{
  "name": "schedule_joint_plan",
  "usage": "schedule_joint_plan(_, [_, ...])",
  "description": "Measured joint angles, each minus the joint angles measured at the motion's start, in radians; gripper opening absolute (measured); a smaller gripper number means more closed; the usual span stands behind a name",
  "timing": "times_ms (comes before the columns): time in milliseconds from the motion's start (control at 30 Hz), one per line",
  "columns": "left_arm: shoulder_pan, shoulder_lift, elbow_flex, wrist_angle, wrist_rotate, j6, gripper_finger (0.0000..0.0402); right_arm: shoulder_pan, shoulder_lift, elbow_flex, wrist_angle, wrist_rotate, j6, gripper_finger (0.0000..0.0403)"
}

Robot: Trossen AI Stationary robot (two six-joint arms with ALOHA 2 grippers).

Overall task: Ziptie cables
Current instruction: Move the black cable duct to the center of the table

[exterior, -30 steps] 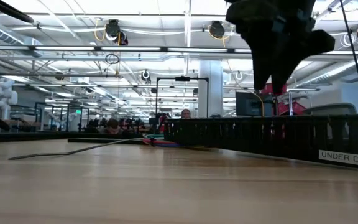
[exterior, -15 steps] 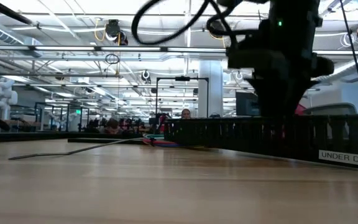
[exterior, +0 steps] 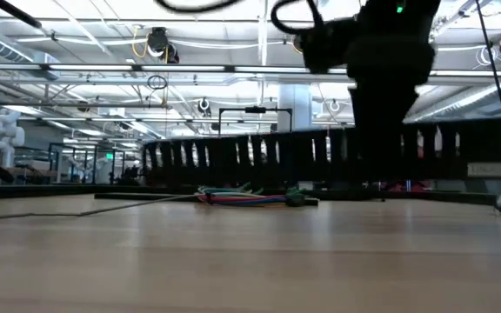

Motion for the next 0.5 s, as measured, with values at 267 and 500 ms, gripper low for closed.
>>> schedule_joint_plan(267, [0.0,0.0,0.0,-0.001,0.006,-0.001,0.0,-0.042,-0.023,0.038,-0.013,-0.065,-0.333,0.0001])
schedule_joint_plan(500, [0.001,0.0,0.0,-0.003,0.011,-0.002,0.0,-0.016,-0.024,0.014,-0.102,-0.113,-0.421,0.0001])
